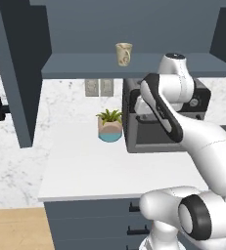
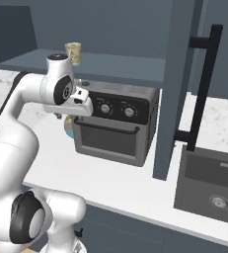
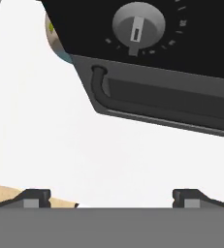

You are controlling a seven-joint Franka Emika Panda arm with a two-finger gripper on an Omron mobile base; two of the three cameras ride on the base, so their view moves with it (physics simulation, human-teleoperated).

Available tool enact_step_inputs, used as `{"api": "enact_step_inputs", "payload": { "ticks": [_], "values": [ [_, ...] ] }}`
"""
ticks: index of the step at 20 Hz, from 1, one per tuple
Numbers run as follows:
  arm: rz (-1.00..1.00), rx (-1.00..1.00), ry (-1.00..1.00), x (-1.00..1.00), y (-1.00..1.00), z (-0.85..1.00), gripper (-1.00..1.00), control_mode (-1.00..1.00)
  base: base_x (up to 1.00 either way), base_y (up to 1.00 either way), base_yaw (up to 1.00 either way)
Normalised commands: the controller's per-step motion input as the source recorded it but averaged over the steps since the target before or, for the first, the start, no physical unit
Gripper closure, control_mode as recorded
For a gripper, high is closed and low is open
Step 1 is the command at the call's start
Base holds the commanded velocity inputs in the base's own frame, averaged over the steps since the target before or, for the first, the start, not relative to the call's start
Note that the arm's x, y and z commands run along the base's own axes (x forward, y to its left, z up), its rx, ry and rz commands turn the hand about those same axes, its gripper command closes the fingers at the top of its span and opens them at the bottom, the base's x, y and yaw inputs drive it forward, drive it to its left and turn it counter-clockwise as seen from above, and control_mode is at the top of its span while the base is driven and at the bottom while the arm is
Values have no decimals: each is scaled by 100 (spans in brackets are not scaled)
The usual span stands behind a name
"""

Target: Gather all objects into one cabinet and sort the glasses and bowls to opposite sides.

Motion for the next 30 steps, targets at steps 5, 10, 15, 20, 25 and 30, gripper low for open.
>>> {"api": "enact_step_inputs", "payload": {
  "ticks": [5, 10, 15, 20, 25, 30],
  "values": [
    [0, 0, 0, 0, 0, 0, -100, 100, 0, 4, 0],
    [1, 0, -44, 0, 14, 50, -100, -100, 0, 5, 0],
    [14, 2, -81, 11, 30, 84, -100, -100, 0, 0, 0],
    [9, 1, -62, 61, 40, 82, -100, -100, 0, 0, 0],
    [-3, 0, -23, 76, 56, 72, -100, -100, 0, 0, 0],
    [-1, -1, 3, 25, 22, 6, -100, -100, 0, 0, 0]
  ]
}}
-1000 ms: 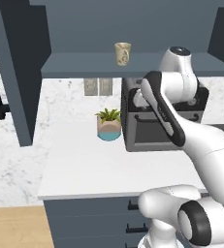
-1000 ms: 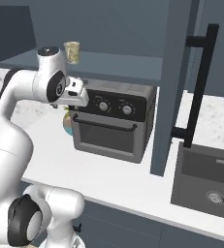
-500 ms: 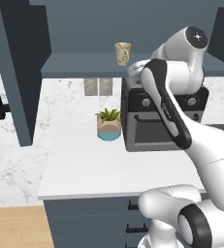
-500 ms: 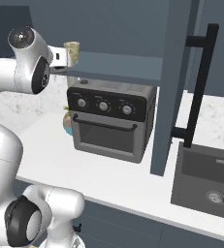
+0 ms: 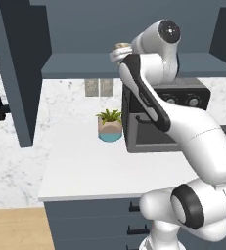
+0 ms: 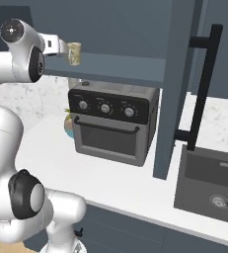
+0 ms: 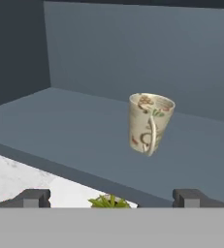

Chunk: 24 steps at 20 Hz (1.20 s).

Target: Gather all objects into one cabinet and sort the glasses and bowls to opposite sides.

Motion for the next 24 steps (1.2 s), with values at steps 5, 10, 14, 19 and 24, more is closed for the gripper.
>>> {"api": "enact_step_inputs", "payload": {
  "ticks": [5, 10, 14, 19, 24],
  "values": [
    [-3, 5, 2, 20, -40, -3, -100, -100, 0, 0, 0],
    [0, 4, 2, 32, -43, 0, -100, -100, 0, 0, 0],
    [4, 0, -5, 22, -6, -22, -100, -100, 0, 0, 0],
    [8, -1, -7, 23, 0, -55, -100, -100, 0, 0, 0],
    [1, 0, 7, 14, 0, 3, -100, -100, 0, 0, 0]
  ]
}}
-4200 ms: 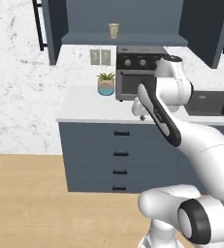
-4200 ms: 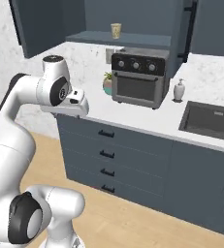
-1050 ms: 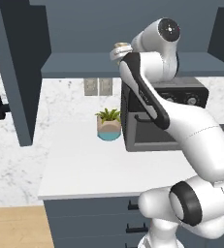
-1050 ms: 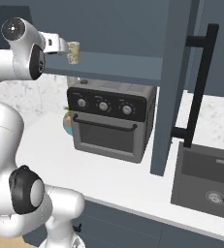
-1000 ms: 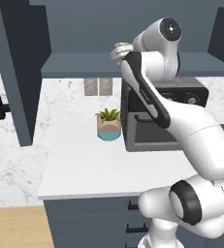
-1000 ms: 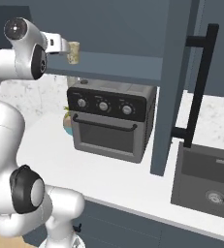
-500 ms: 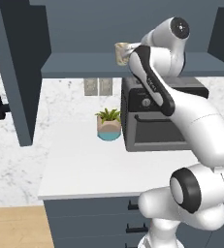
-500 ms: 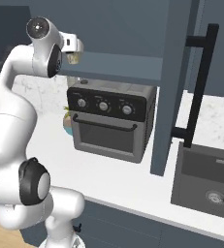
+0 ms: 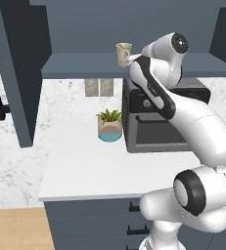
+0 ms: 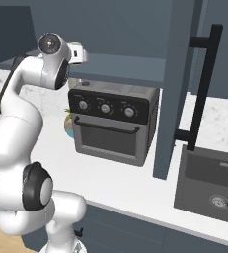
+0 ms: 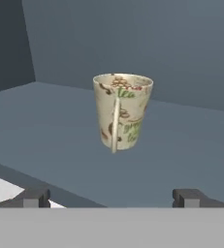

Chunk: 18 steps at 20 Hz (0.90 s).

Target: Gather all objects into one cabinet and sort the glasses and bowls to opposite sides.

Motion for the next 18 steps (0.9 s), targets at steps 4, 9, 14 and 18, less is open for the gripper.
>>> {"api": "enact_step_inputs", "payload": {
  "ticks": [4, 9, 14, 18],
  "values": [
    [0, 0, 24, 52, 0, 15, -100, -100, 0, 0, 0],
    [0, 0, 3, 11, 0, 0, -100, -100, 0, 0, 0],
    [0, 0, -13, 26, 0, 0, -100, -100, 0, 0, 0],
    [0, 0, -8, 9, 6, 0, -100, -100, 0, 0, 0]
  ]
}}
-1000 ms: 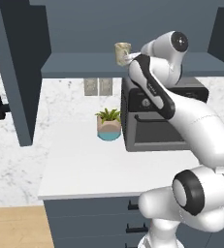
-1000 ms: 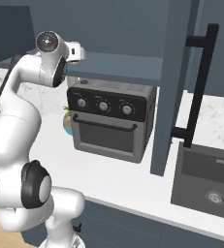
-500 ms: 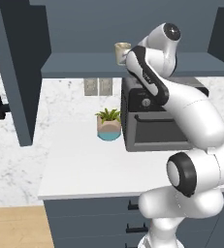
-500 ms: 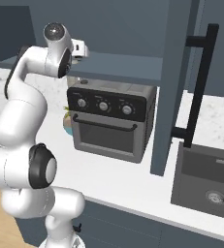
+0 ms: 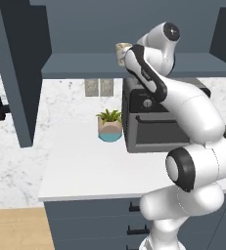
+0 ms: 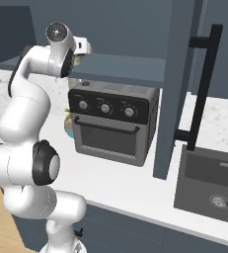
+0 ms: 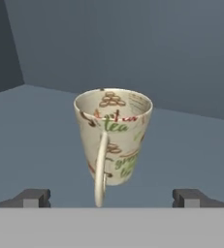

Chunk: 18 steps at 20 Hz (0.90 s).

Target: Gather all objects into one cabinet and sort the glasses and bowls to opposite sides.

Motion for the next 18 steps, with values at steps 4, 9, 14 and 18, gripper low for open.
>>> {"api": "enact_step_inputs", "payload": {
  "ticks": [4, 9, 14, 18],
  "values": [
    [0, 0, 0, 5, 6, 0, -100, -100, 0, 0, 0],
    [0, 0, 0, 15, 13, 0, -100, -100, 0, 0, 0],
    [0, 0, 1, 23, 16, 0, -100, -100, 0, 0, 0],
    [0, 0, 1, 16, 4, 0, -100, -100, 0, 0, 0]
  ]
}}
